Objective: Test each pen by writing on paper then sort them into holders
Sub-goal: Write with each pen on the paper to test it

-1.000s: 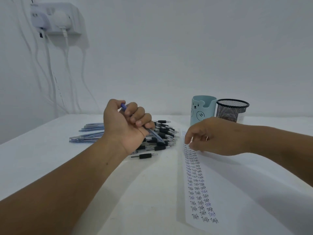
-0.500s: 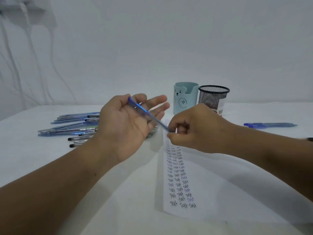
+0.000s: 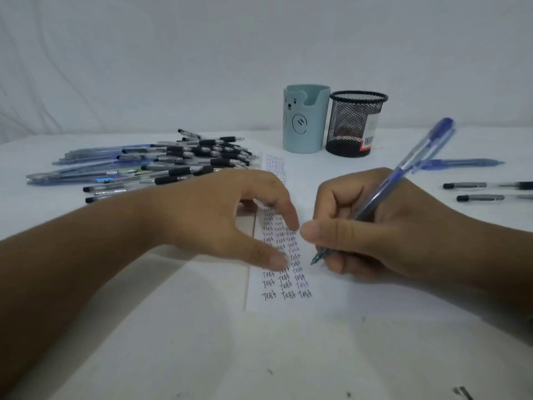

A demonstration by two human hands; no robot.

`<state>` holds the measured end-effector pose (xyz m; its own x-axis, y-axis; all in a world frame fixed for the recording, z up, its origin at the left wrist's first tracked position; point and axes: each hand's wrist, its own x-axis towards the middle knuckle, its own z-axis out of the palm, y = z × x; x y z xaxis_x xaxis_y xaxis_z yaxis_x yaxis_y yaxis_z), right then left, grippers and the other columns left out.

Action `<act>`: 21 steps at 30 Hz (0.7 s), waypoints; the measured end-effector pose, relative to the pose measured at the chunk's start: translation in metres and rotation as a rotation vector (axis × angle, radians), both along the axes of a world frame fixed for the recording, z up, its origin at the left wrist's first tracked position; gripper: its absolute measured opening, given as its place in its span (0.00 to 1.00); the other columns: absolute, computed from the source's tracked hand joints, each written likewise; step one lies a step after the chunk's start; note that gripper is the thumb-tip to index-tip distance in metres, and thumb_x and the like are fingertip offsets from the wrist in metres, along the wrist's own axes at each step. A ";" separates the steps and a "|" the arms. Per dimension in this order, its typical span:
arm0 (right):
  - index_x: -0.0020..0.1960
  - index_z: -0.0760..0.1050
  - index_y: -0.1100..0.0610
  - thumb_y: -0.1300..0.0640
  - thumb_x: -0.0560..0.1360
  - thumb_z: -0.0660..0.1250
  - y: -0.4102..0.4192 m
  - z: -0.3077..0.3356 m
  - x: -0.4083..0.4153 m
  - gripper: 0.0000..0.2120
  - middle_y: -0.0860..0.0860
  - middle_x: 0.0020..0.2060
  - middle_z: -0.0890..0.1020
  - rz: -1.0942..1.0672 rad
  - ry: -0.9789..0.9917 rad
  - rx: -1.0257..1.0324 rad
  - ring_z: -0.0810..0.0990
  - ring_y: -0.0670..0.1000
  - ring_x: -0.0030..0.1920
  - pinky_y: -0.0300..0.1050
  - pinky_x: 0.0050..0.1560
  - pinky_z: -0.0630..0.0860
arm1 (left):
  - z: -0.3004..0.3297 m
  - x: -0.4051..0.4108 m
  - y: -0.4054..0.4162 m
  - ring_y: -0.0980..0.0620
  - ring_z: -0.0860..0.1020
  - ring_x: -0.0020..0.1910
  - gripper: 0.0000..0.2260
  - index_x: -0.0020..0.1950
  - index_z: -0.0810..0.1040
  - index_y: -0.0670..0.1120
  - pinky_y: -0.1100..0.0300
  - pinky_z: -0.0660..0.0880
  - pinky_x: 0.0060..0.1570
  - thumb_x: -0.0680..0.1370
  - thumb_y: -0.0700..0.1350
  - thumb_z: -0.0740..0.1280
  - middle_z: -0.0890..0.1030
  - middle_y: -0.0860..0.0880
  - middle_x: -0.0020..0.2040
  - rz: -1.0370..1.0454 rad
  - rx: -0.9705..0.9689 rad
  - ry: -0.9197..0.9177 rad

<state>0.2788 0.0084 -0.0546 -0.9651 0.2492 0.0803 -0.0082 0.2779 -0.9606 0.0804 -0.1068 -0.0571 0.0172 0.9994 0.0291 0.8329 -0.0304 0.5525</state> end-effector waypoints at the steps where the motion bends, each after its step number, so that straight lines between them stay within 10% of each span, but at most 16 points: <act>1: 0.32 0.76 0.60 0.52 0.66 0.76 -0.001 0.000 0.001 0.14 0.59 0.26 0.79 0.005 -0.009 0.023 0.70 0.51 0.24 0.39 0.25 0.65 | -0.001 0.000 0.001 0.59 0.75 0.64 0.21 0.55 0.82 0.60 0.61 0.67 0.61 0.65 0.61 0.80 0.78 0.60 0.60 -0.001 0.000 -0.001; 21: 0.26 0.69 0.59 0.67 0.71 0.76 -0.004 -0.009 -0.006 0.21 0.62 0.23 0.72 0.041 0.037 0.353 0.66 0.48 0.23 0.37 0.25 0.62 | -0.010 -0.004 0.003 0.60 0.77 0.59 0.17 0.47 0.82 0.66 0.65 0.67 0.54 0.60 0.64 0.78 0.78 0.62 0.56 -0.031 0.118 -0.040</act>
